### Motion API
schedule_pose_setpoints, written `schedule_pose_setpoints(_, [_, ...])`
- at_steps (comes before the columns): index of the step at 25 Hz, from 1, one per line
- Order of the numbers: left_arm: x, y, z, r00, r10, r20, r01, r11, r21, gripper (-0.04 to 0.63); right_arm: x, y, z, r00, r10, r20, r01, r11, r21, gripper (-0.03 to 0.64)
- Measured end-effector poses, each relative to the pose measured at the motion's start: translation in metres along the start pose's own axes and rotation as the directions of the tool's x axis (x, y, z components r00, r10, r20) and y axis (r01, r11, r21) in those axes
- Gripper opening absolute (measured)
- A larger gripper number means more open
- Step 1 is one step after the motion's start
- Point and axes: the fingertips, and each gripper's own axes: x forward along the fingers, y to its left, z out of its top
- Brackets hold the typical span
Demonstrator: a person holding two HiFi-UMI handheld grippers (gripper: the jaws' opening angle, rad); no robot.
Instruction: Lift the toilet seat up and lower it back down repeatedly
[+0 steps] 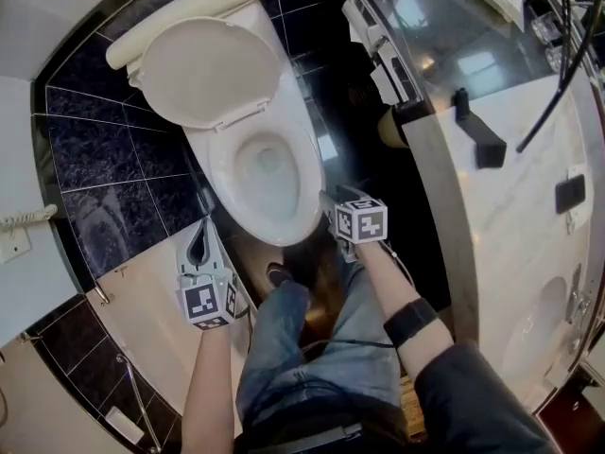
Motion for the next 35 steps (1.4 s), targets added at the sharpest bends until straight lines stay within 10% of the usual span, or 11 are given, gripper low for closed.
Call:
schedule_pose_setpoints(18, [0.056,-0.025,-0.057,1.0,-0.03,0.01,0.03,1.0,-0.003,0.0,0.122,-0.061,-0.102,0.989,0.144,-0.017,-0.129,0.93,0.345,0.202])
schedule_pose_setpoints(35, [0.055,-0.015,-0.102,0.997,-0.026,-0.072,0.023,0.999,-0.041,0.0,0.133,-0.059,-0.11,0.989,0.15,0.004,-0.136,0.883,0.449,0.135])
